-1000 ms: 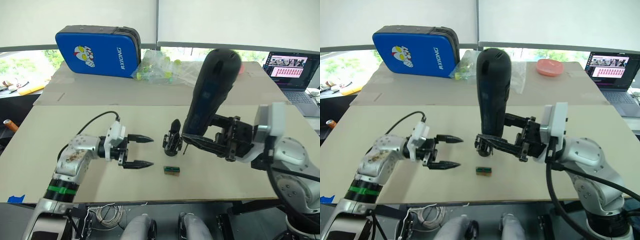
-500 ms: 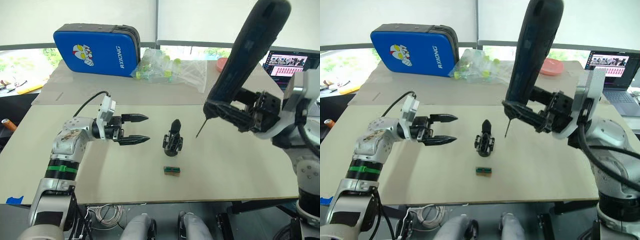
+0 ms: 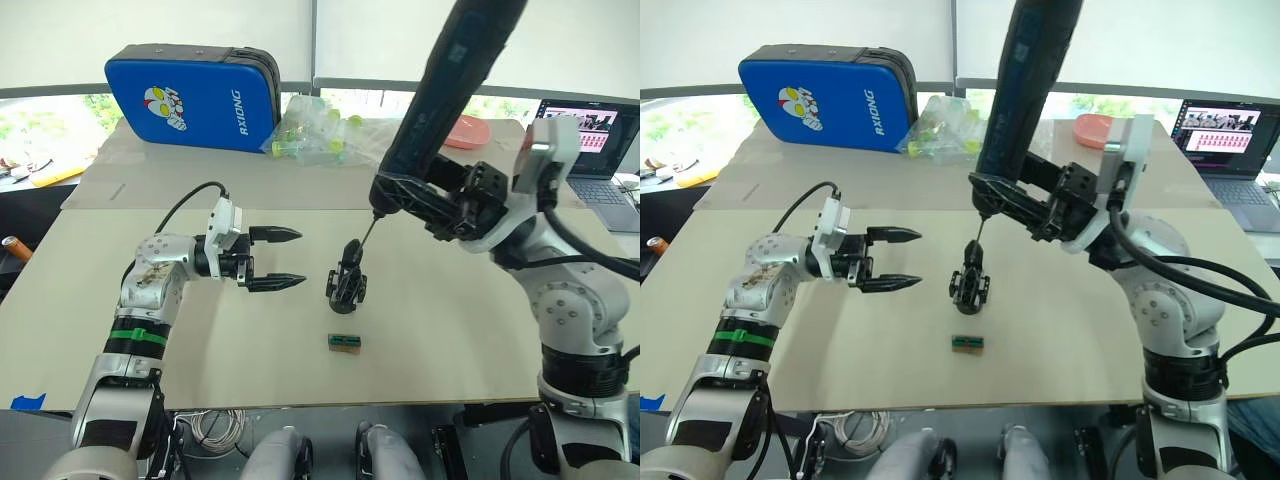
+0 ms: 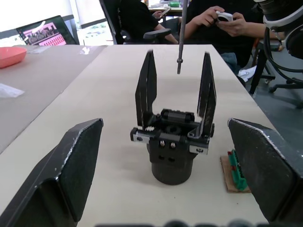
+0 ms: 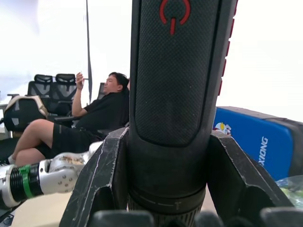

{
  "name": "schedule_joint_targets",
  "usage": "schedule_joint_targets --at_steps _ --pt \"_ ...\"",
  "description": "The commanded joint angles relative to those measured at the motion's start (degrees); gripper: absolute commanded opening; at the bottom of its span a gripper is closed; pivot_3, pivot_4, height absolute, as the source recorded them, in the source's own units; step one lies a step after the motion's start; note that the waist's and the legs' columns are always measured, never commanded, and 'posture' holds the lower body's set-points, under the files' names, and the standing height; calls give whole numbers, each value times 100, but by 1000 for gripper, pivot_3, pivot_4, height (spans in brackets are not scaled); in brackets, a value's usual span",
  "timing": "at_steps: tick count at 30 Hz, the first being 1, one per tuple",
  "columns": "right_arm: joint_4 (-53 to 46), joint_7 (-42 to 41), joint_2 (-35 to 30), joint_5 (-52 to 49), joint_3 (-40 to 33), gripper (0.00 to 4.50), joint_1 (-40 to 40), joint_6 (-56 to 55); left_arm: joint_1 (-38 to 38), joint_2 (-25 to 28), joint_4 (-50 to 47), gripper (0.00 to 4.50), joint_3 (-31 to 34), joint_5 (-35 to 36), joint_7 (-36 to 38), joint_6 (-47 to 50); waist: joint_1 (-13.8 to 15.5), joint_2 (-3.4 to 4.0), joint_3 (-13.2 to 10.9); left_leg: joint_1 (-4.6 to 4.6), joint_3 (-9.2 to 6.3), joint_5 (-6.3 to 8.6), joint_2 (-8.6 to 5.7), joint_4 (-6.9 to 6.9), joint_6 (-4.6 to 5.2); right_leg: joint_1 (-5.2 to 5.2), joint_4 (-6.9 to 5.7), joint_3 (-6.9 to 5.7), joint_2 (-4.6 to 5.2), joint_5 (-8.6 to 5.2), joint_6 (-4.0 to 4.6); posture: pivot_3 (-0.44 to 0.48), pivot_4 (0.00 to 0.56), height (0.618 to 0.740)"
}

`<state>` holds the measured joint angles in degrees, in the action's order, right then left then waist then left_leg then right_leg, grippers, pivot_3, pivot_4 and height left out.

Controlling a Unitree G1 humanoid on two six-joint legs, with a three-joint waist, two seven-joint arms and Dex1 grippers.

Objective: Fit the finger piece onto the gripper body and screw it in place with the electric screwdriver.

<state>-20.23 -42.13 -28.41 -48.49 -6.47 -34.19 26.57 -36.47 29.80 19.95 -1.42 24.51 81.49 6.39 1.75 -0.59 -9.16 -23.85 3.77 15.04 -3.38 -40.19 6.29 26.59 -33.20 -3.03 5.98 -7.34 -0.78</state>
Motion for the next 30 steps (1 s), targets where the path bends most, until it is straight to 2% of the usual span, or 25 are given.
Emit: schedule_joint_targets --at_steps 1,19,30 --pt "-124 112 203 101 -6 1881 -273 -240 116 14 -288 4500 -31 -10 -37 47 -26 0 0 0 0 0 -2 0 0 0 -2 0 1 0 0 0 150 740" --pt "192 -507 338 575 476 1881 -334 -99 704 -495 -422 4500 -282 -440 -562 -600 -110 0 0 1 -1 -5 -10 -2 -11 -2 -13 -54 5 1 -1 0 150 740" --pt "213 -596 405 723 517 1881 -172 -157 757 -553 -214 4500 -392 -703 -794 -881 -111 0 0 2 -1 10 -16 -13 -39 5 -43 -68 20 1 -1 0 150 740"
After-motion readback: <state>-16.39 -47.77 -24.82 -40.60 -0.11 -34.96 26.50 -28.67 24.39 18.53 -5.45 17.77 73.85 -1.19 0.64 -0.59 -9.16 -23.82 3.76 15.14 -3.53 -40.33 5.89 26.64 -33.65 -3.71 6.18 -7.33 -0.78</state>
